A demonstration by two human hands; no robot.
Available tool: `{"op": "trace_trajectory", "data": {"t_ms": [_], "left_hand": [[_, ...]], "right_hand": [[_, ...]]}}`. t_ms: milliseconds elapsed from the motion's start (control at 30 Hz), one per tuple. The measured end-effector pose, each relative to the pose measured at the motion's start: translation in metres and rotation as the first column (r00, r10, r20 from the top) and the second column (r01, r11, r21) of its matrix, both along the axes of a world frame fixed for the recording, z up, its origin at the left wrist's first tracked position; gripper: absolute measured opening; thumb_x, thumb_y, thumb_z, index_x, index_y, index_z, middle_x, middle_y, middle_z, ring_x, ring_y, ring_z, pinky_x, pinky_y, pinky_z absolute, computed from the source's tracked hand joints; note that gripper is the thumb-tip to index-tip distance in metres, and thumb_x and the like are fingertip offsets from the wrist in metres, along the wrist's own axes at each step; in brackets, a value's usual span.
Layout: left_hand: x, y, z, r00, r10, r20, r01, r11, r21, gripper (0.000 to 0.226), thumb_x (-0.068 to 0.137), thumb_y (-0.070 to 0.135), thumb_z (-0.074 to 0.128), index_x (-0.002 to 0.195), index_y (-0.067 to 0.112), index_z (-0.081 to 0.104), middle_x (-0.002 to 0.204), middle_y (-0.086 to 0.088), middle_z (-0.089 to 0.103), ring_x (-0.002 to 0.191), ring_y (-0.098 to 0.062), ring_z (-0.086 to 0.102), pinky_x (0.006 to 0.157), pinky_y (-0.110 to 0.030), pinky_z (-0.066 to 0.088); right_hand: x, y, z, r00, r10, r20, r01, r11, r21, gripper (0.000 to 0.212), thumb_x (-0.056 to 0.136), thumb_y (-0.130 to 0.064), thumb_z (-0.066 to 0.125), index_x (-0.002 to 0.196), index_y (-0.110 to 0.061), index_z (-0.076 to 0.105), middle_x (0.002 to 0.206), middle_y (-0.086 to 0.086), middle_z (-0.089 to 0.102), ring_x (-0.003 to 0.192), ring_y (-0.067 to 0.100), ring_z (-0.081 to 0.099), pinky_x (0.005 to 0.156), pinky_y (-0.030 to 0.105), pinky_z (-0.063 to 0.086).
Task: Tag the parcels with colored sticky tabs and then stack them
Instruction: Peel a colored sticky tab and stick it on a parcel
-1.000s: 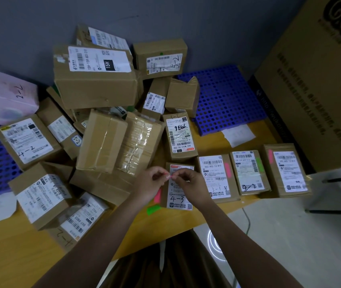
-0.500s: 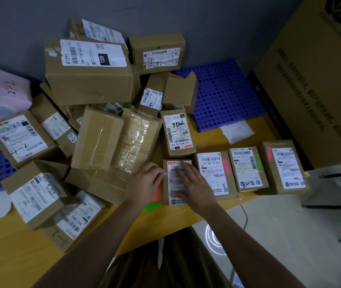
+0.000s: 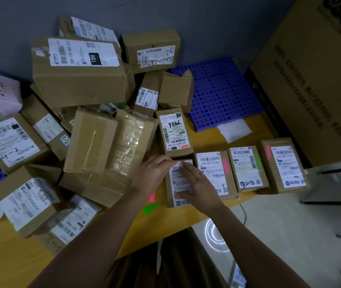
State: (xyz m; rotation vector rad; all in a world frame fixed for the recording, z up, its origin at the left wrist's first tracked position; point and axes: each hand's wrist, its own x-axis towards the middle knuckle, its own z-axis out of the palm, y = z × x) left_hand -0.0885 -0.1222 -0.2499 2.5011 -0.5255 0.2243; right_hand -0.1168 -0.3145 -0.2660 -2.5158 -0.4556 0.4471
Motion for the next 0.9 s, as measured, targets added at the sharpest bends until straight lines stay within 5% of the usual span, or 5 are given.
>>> {"op": "trace_trajectory", "data": {"t_ms": [67, 200, 500, 633, 900], "left_hand": [[0.0, 0.003, -0.005, 0.997, -0.068, -0.026, 0.07, 0.994, 0.089, 0.019, 0.075, 0.012, 0.067, 0.093, 0.014, 0.074, 0.093, 0.002, 0.07, 0.078, -0.02, 0.064, 0.053, -0.024, 0.053], [-0.007, 0.009, -0.005, 0.984, -0.156, -0.081, 0.17, 0.963, 0.209, 0.046, 0.045, -0.001, 0.088, 0.087, 0.014, 0.075, 0.097, 0.003, 0.072, 0.072, -0.021, 0.066, 0.05, -0.021, 0.049], [-0.007, 0.008, -0.002, 0.981, -0.135, -0.136, 0.176, 0.915, 0.364, 0.064, 0.037, 0.001, 0.088, 0.098, 0.015, 0.075, 0.103, 0.001, 0.07, 0.075, -0.021, 0.067, 0.046, -0.023, 0.049], [-0.013, 0.005, -0.003, 0.985, -0.106, -0.133, 0.156, 0.88, 0.448, 0.069, 0.039, 0.009, 0.088, 0.105, 0.016, 0.07, 0.108, 0.0, 0.065, 0.087, -0.02, 0.06, 0.055, -0.029, 0.05], [-0.027, 0.007, -0.004, 0.989, -0.084, -0.125, 0.135, 0.854, 0.502, 0.063, 0.06, 0.032, 0.068, 0.119, 0.01, 0.063, 0.088, -0.004, 0.053, 0.085, -0.021, 0.042, 0.059, -0.034, 0.046]], "right_hand": [[0.0, 0.0, 0.0, 1.0, 0.0, 0.014, 0.0, 1.0, 0.005, 0.087, 0.077, -0.053, 0.066, 0.145, -0.008, 0.037, 0.156, 0.006, 0.027, 0.144, 0.024, 0.024, 0.114, 0.03, 0.017], [-0.001, 0.0, 0.0, 1.0, -0.008, 0.027, 0.007, 1.0, 0.023, 0.091, 0.073, -0.064, 0.051, 0.142, -0.006, 0.041, 0.154, 0.006, 0.031, 0.143, 0.024, 0.027, 0.114, 0.03, 0.018], [0.0, 0.0, 0.0, 0.999, -0.006, 0.035, 0.006, 1.0, 0.015, 0.091, 0.073, -0.066, 0.047, 0.142, -0.005, 0.042, 0.154, 0.007, 0.032, 0.142, 0.025, 0.029, 0.113, 0.031, 0.019], [0.002, -0.001, 0.0, 0.998, 0.036, 0.058, -0.034, 0.999, -0.03, 0.084, 0.074, -0.051, 0.068, 0.14, -0.006, 0.044, 0.151, 0.012, 0.036, 0.139, 0.032, 0.034, 0.114, 0.042, 0.028], [0.018, 0.021, 0.017, 0.951, 0.135, 0.277, -0.049, 0.954, -0.295, 0.056, 0.077, -0.043, 0.04, 0.122, -0.02, 0.064, 0.105, 0.011, 0.06, 0.089, 0.03, 0.059, 0.069, 0.04, 0.052]]}}
